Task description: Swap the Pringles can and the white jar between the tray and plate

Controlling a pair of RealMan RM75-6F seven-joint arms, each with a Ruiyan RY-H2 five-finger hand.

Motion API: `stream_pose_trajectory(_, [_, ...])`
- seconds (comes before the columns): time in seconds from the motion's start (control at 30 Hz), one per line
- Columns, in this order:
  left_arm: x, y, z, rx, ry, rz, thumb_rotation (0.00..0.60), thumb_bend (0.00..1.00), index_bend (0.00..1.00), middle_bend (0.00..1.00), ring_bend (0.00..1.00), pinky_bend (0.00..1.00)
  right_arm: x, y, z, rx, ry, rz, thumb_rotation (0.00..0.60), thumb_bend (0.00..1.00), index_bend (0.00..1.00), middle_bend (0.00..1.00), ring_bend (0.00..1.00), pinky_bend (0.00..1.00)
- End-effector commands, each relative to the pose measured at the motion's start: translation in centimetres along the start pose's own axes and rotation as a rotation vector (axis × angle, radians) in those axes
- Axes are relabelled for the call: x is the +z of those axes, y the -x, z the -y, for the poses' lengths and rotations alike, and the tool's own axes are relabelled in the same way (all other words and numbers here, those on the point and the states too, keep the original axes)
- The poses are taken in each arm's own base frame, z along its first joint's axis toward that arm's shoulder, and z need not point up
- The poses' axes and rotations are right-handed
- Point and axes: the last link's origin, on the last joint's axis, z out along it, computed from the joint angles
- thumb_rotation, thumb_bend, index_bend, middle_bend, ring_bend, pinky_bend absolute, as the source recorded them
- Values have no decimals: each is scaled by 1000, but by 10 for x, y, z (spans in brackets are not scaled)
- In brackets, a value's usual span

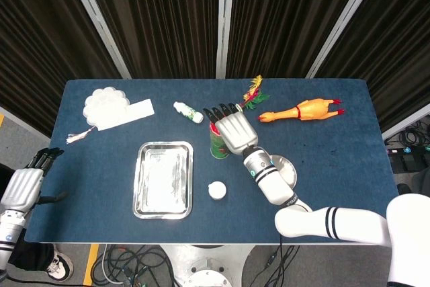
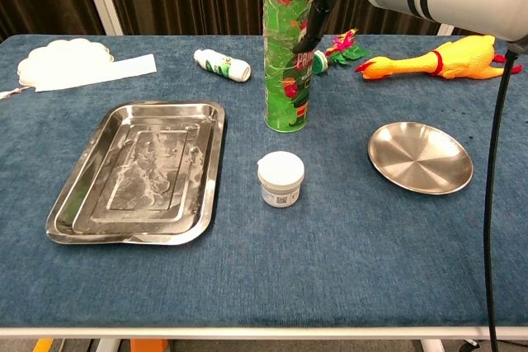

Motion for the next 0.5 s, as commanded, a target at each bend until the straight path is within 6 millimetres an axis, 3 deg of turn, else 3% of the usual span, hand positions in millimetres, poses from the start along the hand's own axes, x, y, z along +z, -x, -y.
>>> stream_pose_trajectory(0.03, [1, 0, 0, 1, 2, 2, 600, 91, 108, 87, 44, 312, 1, 0, -1, -7, -4, -50, 600, 197, 385, 365, 326, 460])
stream_pose_trajectory(0.1, [1, 0, -1, 2, 3, 4, 600, 91, 108, 87, 44, 311, 0, 1, -3, -10, -1, -62, 600, 211, 474, 409, 368, 517])
stream_pose_trajectory(0.17, [1, 1, -1, 1, 3, 6, 600, 91, 108, 87, 44, 311, -1, 0, -5, -6, 1, -69, 600, 218, 502, 421, 385, 543])
stream_pose_trajectory(0.33, [3, 0, -3, 6, 9, 10, 600, 91, 109, 87, 44, 311, -11, -11, -14, 6, 9, -101, 600, 222, 521, 429, 398, 569])
stream_pose_trajectory(0.5, [5, 1, -6, 4, 17, 12, 600, 91, 109, 87, 44, 312, -35, -32, -28, -18, 17, -167, 600, 224, 534, 439, 409, 579])
